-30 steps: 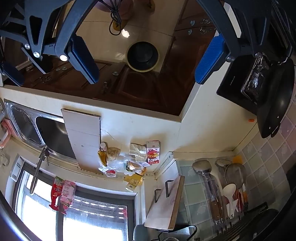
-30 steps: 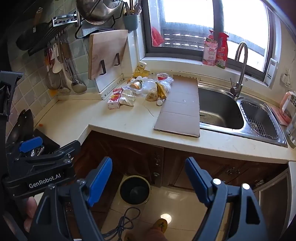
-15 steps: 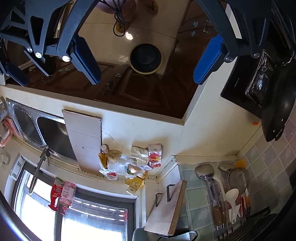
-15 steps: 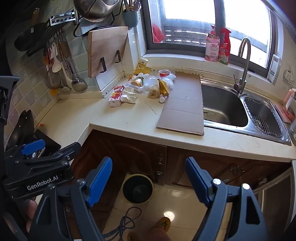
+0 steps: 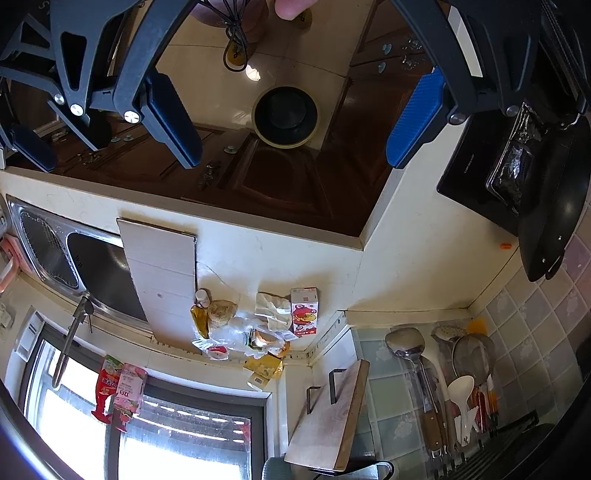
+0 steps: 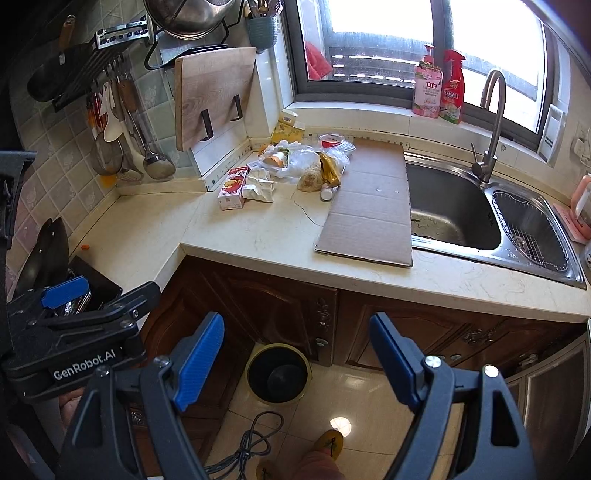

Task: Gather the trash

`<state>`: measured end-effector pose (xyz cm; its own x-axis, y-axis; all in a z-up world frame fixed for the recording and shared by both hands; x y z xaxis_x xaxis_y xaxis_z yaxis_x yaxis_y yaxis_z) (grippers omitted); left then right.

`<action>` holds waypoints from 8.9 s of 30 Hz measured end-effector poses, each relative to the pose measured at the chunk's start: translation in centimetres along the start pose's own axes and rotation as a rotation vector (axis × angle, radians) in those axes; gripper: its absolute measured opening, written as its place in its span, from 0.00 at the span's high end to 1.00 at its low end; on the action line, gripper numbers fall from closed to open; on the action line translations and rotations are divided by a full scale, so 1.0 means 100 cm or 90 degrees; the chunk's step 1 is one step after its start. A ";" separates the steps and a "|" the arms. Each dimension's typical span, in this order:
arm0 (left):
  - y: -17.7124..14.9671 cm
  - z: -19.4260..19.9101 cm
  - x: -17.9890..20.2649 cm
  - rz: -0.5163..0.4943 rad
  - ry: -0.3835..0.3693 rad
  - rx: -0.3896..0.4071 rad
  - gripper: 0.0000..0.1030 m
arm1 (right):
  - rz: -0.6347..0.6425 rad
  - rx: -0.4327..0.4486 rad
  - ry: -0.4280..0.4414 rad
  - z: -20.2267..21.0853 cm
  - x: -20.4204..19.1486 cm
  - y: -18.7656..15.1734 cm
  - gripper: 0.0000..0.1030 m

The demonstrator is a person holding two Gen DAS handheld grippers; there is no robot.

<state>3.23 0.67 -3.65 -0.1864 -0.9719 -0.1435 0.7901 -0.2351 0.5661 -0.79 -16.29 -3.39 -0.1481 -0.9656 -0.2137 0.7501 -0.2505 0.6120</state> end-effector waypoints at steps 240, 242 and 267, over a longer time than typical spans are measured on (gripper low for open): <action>0.183 -0.087 0.014 -0.227 -0.210 0.110 0.13 | -0.088 0.127 -0.032 -0.078 0.006 0.132 0.28; 0.192 -0.101 0.015 -0.214 -0.217 0.106 0.13 | -0.089 0.111 -0.030 -0.091 0.013 0.144 0.28; 0.271 -0.294 0.036 -0.071 -0.176 -0.109 0.15 | -0.051 -0.147 0.101 -0.348 0.043 0.241 0.88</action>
<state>41.11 -8.95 -12.72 -0.4095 -0.9113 0.0418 0.8380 -0.3577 0.4121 39.10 -24.08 -16.05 -0.1230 -0.9159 -0.3821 0.8701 -0.2847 0.4023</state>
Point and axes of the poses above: each gripper's, at about its wrist camera, not at the fingertips, and z roughly against the way its jaws point, x to its right, y to its top, the point moved 3 cm from there along -z, roughly the way its jaws point, and after that the axes turned 11 degrees about -z, right-handed, at the moved point
